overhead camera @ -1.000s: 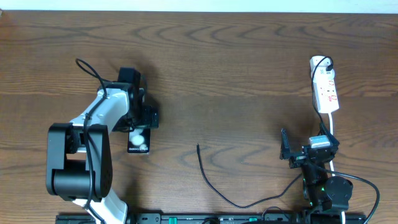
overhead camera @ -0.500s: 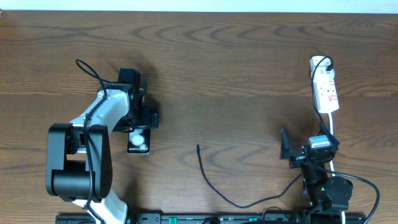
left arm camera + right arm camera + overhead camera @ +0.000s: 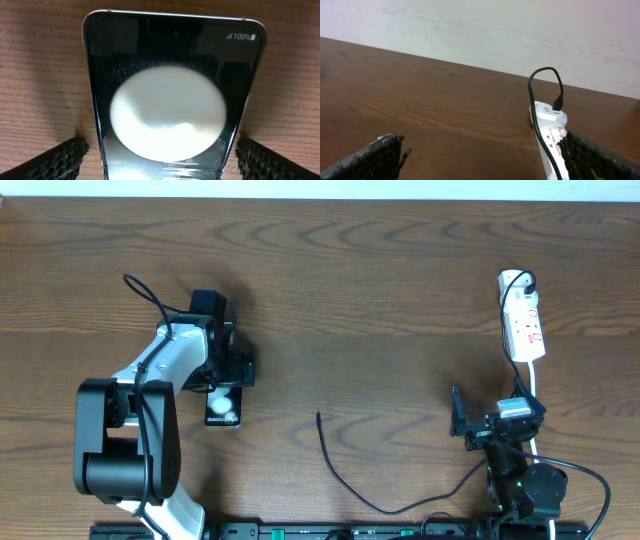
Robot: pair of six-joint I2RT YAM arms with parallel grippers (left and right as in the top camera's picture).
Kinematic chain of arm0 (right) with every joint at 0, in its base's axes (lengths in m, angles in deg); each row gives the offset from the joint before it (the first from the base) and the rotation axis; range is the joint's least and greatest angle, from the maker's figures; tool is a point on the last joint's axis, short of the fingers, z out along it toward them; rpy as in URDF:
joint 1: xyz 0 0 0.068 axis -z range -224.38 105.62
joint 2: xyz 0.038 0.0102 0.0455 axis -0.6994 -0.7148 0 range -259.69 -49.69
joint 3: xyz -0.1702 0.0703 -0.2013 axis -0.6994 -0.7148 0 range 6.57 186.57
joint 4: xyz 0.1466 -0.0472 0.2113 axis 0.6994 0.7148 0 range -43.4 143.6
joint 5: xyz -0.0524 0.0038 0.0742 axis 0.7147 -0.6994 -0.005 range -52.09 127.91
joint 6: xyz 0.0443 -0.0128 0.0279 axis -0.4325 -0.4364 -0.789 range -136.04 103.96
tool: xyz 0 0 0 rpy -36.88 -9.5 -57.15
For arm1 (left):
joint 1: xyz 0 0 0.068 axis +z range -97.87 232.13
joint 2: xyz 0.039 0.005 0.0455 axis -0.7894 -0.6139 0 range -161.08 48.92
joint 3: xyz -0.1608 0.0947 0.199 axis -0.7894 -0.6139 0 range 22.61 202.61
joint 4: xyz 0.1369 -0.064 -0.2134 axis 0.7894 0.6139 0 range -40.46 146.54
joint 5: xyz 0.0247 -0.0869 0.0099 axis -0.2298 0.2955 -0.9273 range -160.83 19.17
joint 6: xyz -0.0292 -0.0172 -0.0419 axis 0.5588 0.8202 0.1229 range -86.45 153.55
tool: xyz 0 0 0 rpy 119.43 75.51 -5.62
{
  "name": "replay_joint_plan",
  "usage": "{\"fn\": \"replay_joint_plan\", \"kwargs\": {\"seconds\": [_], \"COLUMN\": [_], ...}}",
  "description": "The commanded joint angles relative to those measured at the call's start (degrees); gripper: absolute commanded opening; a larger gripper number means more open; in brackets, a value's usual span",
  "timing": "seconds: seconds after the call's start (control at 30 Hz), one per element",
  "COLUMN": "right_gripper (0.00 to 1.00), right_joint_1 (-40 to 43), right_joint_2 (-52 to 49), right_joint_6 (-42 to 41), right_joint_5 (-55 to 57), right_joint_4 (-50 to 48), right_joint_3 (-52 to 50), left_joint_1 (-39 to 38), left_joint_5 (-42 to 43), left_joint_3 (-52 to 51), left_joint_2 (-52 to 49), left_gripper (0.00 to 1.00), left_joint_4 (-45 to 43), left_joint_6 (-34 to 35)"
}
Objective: Plug charger to phone and switch on socket
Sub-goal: 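Close the left gripper on the flip phone's sides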
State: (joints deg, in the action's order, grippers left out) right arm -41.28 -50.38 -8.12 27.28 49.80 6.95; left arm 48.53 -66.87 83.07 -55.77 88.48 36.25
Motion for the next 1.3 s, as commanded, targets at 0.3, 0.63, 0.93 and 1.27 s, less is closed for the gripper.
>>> {"fn": "replay_joint_plan", "kwargs": {"seconds": [0.3, 0.63, 0.93, 1.27], "right_gripper": [0.99, 0.99, 0.99, 0.99], "right_joint_1": [-0.04, -0.04, -0.04, -0.04], "right_joint_2": [0.35, 0.35, 0.35, 0.35], "right_joint_6": [-0.79, -0.79, -0.79, -0.79], "right_joint_5": [0.17, 0.17, 0.17, 0.15], "right_joint_4": [0.31, 0.31, 0.31, 0.31], "right_joint_3": [-0.07, -0.07, -0.07, -0.07], "left_joint_1": [-0.13, -0.13, -0.13, -0.13], "left_joint_5": [-0.11, -0.13, -0.11, -0.13], "left_joint_3": [-1.01, -1.03, -1.03, -1.03], "left_joint_2": [-0.46, -0.46, -0.46, -0.46], "left_gripper": [0.98, 0.98, 0.98, 0.99], "left_joint_4": [0.22, 0.76, 1.27, 1.29], "left_joint_6": [-1.14, -1.16, -1.16, -1.2]}}
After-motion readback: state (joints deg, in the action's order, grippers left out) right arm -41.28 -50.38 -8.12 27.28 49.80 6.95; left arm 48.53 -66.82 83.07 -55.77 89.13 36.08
